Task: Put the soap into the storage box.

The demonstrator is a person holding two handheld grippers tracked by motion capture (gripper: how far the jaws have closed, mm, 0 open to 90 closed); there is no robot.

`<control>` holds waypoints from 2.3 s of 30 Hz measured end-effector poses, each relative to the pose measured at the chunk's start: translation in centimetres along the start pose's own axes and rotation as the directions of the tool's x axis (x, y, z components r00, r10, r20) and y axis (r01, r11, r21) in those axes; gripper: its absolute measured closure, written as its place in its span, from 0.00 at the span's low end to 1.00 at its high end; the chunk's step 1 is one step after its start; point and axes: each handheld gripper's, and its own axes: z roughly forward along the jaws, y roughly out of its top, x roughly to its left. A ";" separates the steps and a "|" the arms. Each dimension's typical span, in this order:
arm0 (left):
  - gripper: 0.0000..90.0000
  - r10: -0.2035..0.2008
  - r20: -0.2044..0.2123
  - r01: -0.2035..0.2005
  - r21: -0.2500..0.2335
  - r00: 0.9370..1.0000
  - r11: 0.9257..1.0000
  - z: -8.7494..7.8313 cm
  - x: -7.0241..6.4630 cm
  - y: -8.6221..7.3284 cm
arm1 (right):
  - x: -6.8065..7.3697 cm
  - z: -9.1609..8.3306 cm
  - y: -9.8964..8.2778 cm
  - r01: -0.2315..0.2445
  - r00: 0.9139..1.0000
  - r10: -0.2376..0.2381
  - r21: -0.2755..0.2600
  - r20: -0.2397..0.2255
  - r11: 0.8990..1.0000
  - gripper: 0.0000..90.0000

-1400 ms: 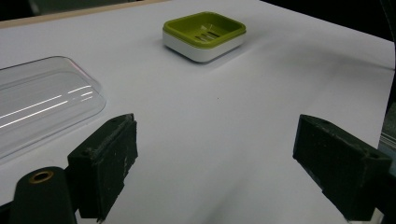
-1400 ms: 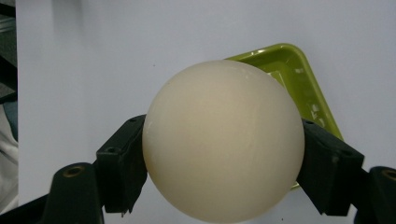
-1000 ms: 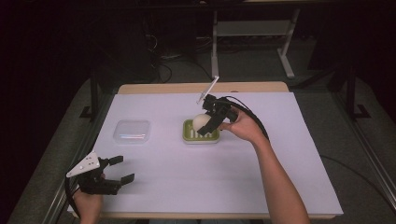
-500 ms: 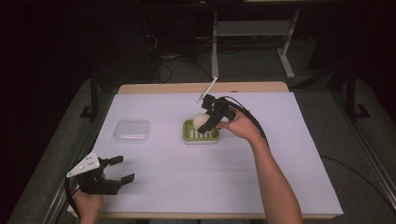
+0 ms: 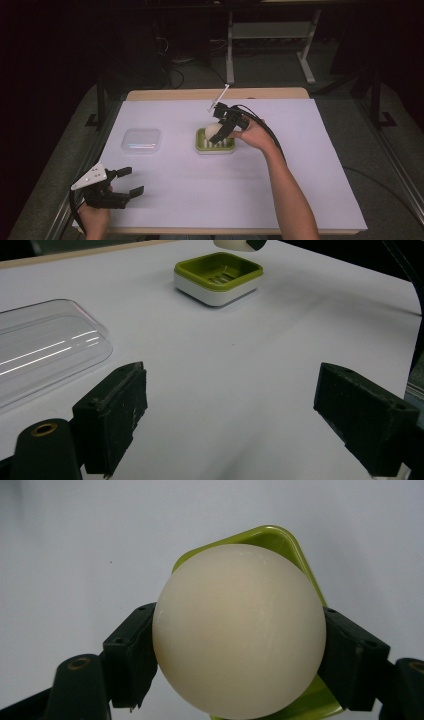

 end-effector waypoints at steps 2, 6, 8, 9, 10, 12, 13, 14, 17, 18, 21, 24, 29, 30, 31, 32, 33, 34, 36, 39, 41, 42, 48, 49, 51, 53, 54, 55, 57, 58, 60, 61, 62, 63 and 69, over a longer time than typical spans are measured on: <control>0.15 -0.002 0.000 0.002 0.000 1.000 1.000 0.0 0.0 0.0 | 0.0 0.2 0.0 -0.006 1.000 0.006 0.005 -0.001 1.000 0.27; 0.15 -0.001 -0.001 0.001 0.001 1.000 1.000 0.0 0.0 0.0 | -0.1 0.4 0.0 -0.003 1.000 0.003 0.010 0.000 1.000 0.27; 0.15 0.000 0.000 0.000 0.002 1.000 1.000 0.0 0.0 0.0 | -0.1 0.5 0.0 -0.008 1.000 0.008 0.012 -0.002 1.000 0.27; 0.15 0.001 -0.001 -0.001 0.002 1.000 1.000 0.0 0.0 0.0 | -0.2 0.5 0.0 -0.008 1.000 0.008 0.010 0.002 1.000 0.27; 0.15 0.001 -0.001 -0.001 0.002 1.000 1.000 0.0 0.0 0.0 | -0.2 0.5 0.0 -0.008 1.000 0.008 0.010 0.002 1.000 0.27; 0.15 0.000 -0.001 0.000 0.001 1.000 1.000 0.0 0.0 0.0 | -0.4 0.7 -0.1 -0.011 1.000 0.011 0.016 0.000 1.000 0.27; 0.15 -0.002 -0.001 0.002 0.001 1.000 1.000 0.0 0.0 0.0 | -0.4 0.7 -0.1 -0.019 1.000 0.019 0.014 0.000 1.000 0.27; 0.15 -0.003 -0.002 0.003 0.001 1.000 1.000 0.0 0.0 0.0 | -0.5 0.8 -0.1 -0.021 1.000 0.021 0.015 -0.001 1.000 0.27; 0.15 -0.002 -0.001 0.002 0.000 1.000 1.000 -0.1 0.0 0.0 | -0.6 1.0 -0.2 -0.027 1.000 0.027 0.018 -0.001 0.999 0.27; 0.15 -0.003 -0.002 0.003 0.000 1.000 1.000 -0.1 0.0 0.0 | -0.6 1.0 -0.2 -0.029 1.000 0.029 0.019 -0.001 0.999 0.27; 0.15 -0.001 -0.002 0.001 0.001 1.000 1.000 -0.1 0.0 0.0 | -0.8 1.3 -0.2 -0.036 0.999 0.036 0.025 -0.005 0.999 0.27; 0.15 0.003 -0.002 -0.003 0.005 1.000 1.000 0.0 0.0 0.0 | -0.8 1.5 -0.2 -0.038 0.999 0.038 0.034 0.002 0.999 0.27; 0.15 -0.002 -0.002 0.002 0.001 1.000 1.000 0.0 0.0 0.0 | -0.9 1.7 -0.2 -0.046 0.999 0.046 0.035 0.008 0.998 0.27; 0.15 -0.002 -0.002 0.002 0.001 1.000 1.000 0.0 0.0 0.0 | -0.9 1.7 -0.2 -0.046 0.999 0.046 0.035 0.008 0.998 0.27; 0.15 -0.002 -0.002 0.002 0.001 1.000 1.000 0.0 0.0 0.0 | -0.9 1.7 -0.2 -0.047 0.999 0.046 0.036 0.008 0.998 0.27; 0.15 -0.002 -0.002 0.002 0.001 1.000 1.000 0.0 0.0 0.0 | -1.0 1.7 -0.3 -0.052 0.999 0.051 0.035 0.011 0.998 0.27; 0.15 -0.002 -0.002 0.002 0.001 1.000 1.000 0.0 0.0 0.0 | -1.0 1.7 -0.3 -0.052 0.999 0.051 0.035 0.011 0.998 0.27; 0.15 -0.001 -0.002 0.001 0.002 1.000 1.000 0.0 0.0 0.0 | -1.0 1.7 -0.3 -0.054 0.999 0.053 0.036 0.012 0.998 0.27; 0.15 -0.001 -0.002 0.001 0.002 1.000 1.000 0.0 0.0 0.0 | -1.0 1.8 -0.3 -0.052 0.999 0.052 0.037 0.012 0.998 0.27; 0.15 0.002 -0.001 -0.002 0.005 1.000 1.000 0.0 0.0 0.0 | -1.1 2.0 -0.3 -0.048 0.999 0.048 0.044 0.011 0.998 0.27; 0.15 0.002 -0.001 -0.002 0.005 1.000 1.000 0.0 0.0 0.0 | -1.1 2.1 -0.3 -0.047 0.999 0.046 0.044 0.009 0.998 0.27; 0.15 0.002 -0.001 -0.002 0.005 1.000 1.000 0.0 0.0 0.0 | -1.1 2.1 -0.3 -0.047 0.999 0.046 0.044 0.009 0.998 0.27; 0.15 0.000 -0.001 0.000 0.003 1.000 1.000 0.0 0.0 0.0 | -0.9 2.4 -0.2 -0.053 0.999 0.053 0.057 0.003 0.997 0.27; 0.15 0.000 0.000 0.000 0.004 1.000 1.000 0.0 0.0 0.0 | -1.0 2.5 -0.2 -0.054 0.999 0.054 0.060 0.001 0.997 0.27; 0.15 -0.001 0.000 0.001 0.003 1.000 1.000 0.0 0.0 0.0 | -1.0 2.5 -0.2 -0.049 0.999 0.049 0.063 0.003 0.997 0.27; 0.15 0.001 0.000 -0.001 0.004 1.000 1.000 0.0 0.0 0.0 | -1.0 2.6 -0.2 -0.049 0.999 0.049 0.066 0.003 0.997 0.27; 0.15 0.001 0.000 -0.001 0.004 1.000 1.000 0.0 0.0 0.0 | -1.0 2.6 -0.2 -0.048 0.999 0.048 0.068 0.003 0.997 0.27; 0.15 0.002 0.000 -0.002 0.004 1.000 1.000 0.0 0.0 0.0 | -1.0 2.6 -0.2 -0.048 0.999 0.048 0.068 0.003 0.997 0.27; 0.15 0.002 0.000 -0.002 0.004 1.000 1.000 0.0 0.0 0.0 | -1.0 2.8 -0.2 -0.046 0.999 0.046 0.066 -0.001 0.997 0.27; 0.15 0.002 0.000 -0.002 0.004 1.000 1.000 0.0 0.0 0.0 | -1.0 2.8 -0.2 -0.046 0.999 0.046 0.066 -0.001 0.997 0.27; 0.15 0.002 0.000 -0.002 0.004 1.000 1.000 0.0 0.0 0.0 | -1.0 2.8 -0.2 -0.050 0.999 0.050 0.070 -0.001 0.996 0.27; 0.15 0.000 0.000 0.000 0.002 1.000 1.000 0.0 0.0 0.0 | -1.0 3.0 -0.2 -0.049 0.999 0.049 0.077 -0.001 0.996 0.27; 0.15 0.000 0.000 0.000 0.001 1.000 1.000 0.0 0.0 0.0 | -1.0 3.0 -0.2 -0.049 0.999 0.049 0.080 -0.001 0.996 0.27; 0.15 -0.001 0.000 0.001 0.001 1.000 1.000 0.0 0.0 0.0 | -1.0 3.0 -0.2 -0.049 0.999 0.049 0.080 0.001 0.996 0.27; 0.15 0.000 0.000 0.000 0.002 1.000 1.000 0.0 0.0 0.0 | -1.1 3.1 -0.2 -0.052 0.999 0.052 0.080 0.000 0.995 0.27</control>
